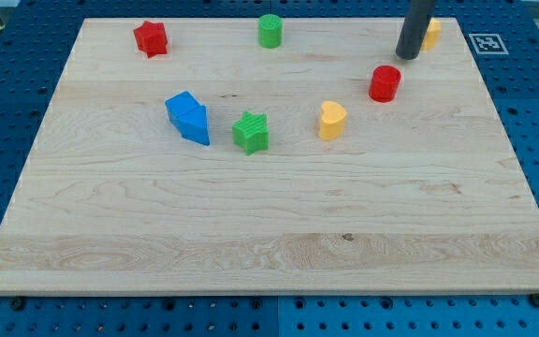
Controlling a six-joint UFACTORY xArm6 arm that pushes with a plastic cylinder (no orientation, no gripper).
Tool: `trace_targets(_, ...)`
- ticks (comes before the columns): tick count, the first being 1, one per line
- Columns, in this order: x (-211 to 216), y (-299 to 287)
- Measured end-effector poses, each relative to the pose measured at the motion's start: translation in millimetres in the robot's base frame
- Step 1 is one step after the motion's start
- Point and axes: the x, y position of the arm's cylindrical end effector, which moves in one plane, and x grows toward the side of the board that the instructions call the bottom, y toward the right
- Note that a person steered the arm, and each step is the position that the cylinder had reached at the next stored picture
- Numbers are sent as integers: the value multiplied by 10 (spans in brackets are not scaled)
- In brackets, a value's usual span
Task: Point your arm at yellow heart
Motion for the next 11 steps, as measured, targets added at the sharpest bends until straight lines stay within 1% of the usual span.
trace_targets(1, 378, 0)
trace_targets(2, 638, 0)
trace_targets(4, 926, 1)
trace_targets(5, 928, 1)
trace_targets(6, 1109, -4)
trace_targets(7, 1391, -95)
trace_targets(8, 1464, -305)
trace_targets(9, 1474, -706)
trace_targets(10, 1474, -966)
trace_targets(11, 1520, -1025)
